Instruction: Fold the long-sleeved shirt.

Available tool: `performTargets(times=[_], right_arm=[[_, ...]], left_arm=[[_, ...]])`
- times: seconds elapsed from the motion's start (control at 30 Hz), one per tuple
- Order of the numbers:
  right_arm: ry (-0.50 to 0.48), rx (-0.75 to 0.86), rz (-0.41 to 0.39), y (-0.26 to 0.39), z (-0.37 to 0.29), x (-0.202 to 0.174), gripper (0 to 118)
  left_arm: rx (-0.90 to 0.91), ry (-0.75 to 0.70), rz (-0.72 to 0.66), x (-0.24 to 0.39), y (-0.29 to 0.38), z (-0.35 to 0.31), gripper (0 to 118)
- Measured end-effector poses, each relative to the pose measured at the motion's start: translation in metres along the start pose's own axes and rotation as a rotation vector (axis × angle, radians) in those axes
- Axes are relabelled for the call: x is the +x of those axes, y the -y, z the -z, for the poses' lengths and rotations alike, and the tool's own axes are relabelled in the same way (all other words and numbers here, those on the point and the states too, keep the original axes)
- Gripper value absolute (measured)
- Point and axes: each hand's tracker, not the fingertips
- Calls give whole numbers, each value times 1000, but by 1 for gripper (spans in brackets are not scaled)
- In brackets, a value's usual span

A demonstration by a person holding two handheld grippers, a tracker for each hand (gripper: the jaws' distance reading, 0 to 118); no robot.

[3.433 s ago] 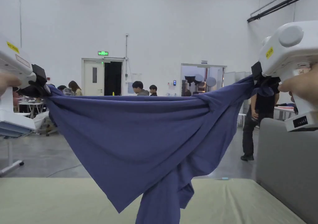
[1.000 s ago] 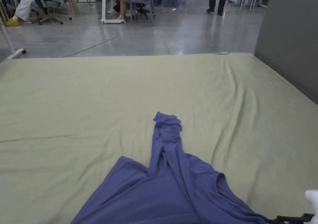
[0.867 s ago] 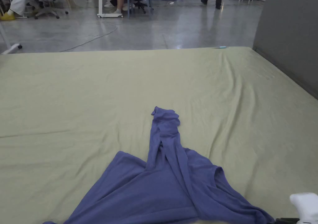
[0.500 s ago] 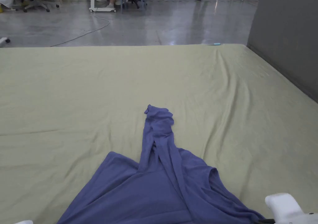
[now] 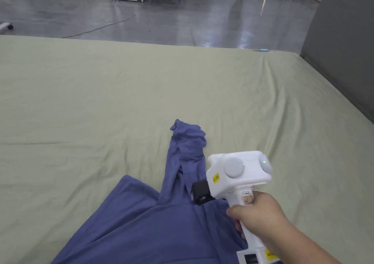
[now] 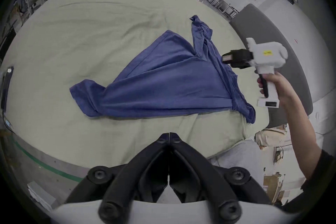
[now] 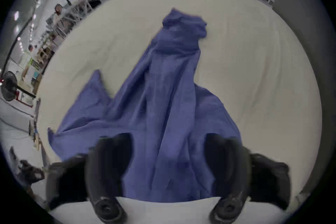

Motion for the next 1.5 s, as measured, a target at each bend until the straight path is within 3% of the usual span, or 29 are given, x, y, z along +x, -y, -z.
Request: performTargets(times=[0.07, 0.1, 0.13, 0.2, 0.27, 0.4, 0.57, 0.67, 0.77, 0.9, 1.17, 1.27, 1.3, 1.33, 1.37, 1.4, 1.43, 1.5], right_arm=[[76, -21, -52, 3, 10, -2, 37], [88, -23, -68, 5, 11, -2, 8], [56, -20, -54, 8, 6, 1, 3], [-8, -7, -7, 12, -6, 6, 1], [22, 58, -20, 18, -33, 8, 0], [-58, 195, -38, 36, -112, 21, 0], [-30, 315, -48, 107, -219, 46, 0], [52, 318, -31, 167, -249, 60, 0], [116, 224, 33, 221, -240, 75, 0], [120, 59, 147, 275, -191, 94, 0], [165, -96, 237, 276, -68, 132, 0], [100, -127, 319, 270, -82, 145, 4], [79, -126, 366, 270, -87, 150, 11], [73, -134, 375, 269, -98, 152, 29], [118, -129, 311, 267, -119, 151, 56], [155, -92, 269, 265, -136, 145, 92], [198, -22, 239, 261, -160, 137, 99], [177, 145, 244, 255, -203, 120, 99]], left_arm=[[-1, -10, -15, 3, 3, -5, 0], [1, -15, -19, 1, 4, -6, 0], [1, -16, -27, -1, 5, -9, 0], [4, -16, -36, -4, 6, -11, 0], [7, -28, -35, -4, 6, -12, 0], [25, -23, -30, 2, 6, -19, 0], [43, -31, -12, 12, 7, -30, 0], [45, -31, -20, 10, 10, -32, 0], [38, -34, -57, 3, 16, -32, 0], [24, -48, -99, -5, 23, -31, 0], [26, -65, -127, -14, 27, -35, 0], [30, -64, -135, -21, 29, -37, 0], [30, -64, -139, -22, 29, -37, 0], [32, -63, -146, -24, 29, -37, 0], [34, -62, -154, -25, 28, -38, 0], [37, -62, -159, -26, 28, -39, 0], [42, -65, -161, -27, 27, -41, 0], [52, -87, -155, -28, 26, -41, 0]])
